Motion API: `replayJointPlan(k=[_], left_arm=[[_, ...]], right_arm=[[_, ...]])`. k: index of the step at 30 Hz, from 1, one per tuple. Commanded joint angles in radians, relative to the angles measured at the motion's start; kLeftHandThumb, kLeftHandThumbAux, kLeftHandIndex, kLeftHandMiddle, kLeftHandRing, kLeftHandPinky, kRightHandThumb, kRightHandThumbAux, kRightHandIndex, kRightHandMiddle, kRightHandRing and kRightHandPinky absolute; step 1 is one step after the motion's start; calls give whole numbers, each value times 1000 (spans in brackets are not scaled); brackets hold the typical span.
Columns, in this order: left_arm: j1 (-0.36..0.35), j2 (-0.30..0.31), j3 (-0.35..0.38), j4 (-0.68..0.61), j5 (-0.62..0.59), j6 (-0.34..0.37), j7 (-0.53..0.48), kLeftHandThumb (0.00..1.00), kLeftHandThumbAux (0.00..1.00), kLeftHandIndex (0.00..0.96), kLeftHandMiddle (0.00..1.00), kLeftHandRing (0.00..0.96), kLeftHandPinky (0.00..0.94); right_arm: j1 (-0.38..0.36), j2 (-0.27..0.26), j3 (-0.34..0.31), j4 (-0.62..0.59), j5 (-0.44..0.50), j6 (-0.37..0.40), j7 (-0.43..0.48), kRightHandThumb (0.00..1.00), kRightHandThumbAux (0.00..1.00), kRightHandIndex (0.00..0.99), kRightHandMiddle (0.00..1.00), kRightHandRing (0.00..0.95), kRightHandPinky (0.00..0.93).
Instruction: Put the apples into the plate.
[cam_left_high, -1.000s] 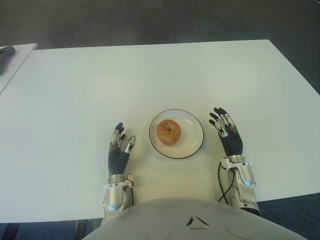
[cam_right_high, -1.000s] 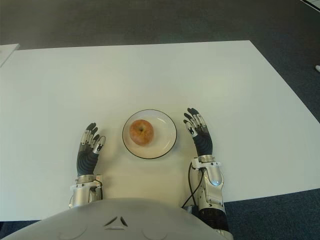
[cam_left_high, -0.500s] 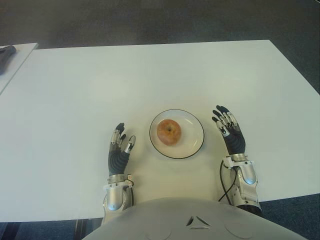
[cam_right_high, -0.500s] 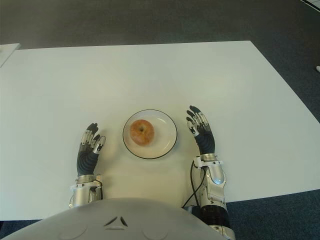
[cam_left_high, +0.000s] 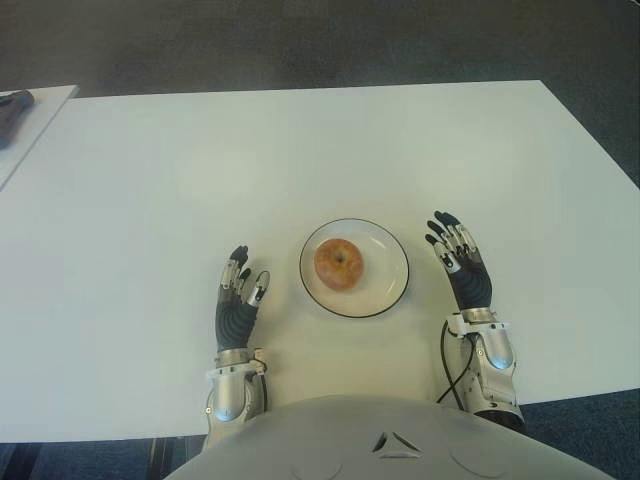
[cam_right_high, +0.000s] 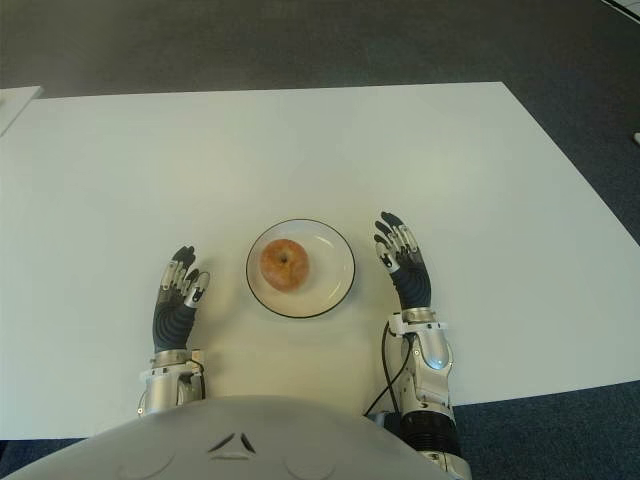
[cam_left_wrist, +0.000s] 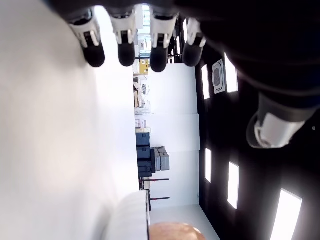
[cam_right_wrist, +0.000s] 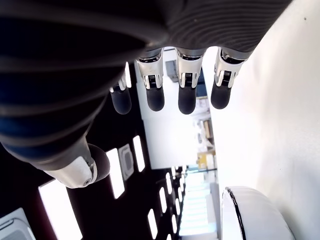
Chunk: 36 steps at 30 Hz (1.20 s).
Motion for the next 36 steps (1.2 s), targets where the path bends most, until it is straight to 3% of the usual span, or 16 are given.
replayJointPlan(k=[1,5,26,36], left_arm=[[13,0,11,27,-10,18,4,71,462,110,107,88,94],[10,1,15,34,-10,5,7,77,451,114,111,92,101],[-1,2,29,75,-24,-48,0,73,454,121,114,90,94],[-3,0,35,84,-20,-54,2,73,447,131,120,96,102]], right_arm=[[30,8,-1,27,2,-7,5,404,581,110,107,92,130],[34,7,0,33,16,-41,32,405,579,114,109,93,127],[79,9,3,-17,20,-12,49,421,574,126,110,100,138],[102,2,0,-26,1,-31,42,377,571,120,101,95,146]])
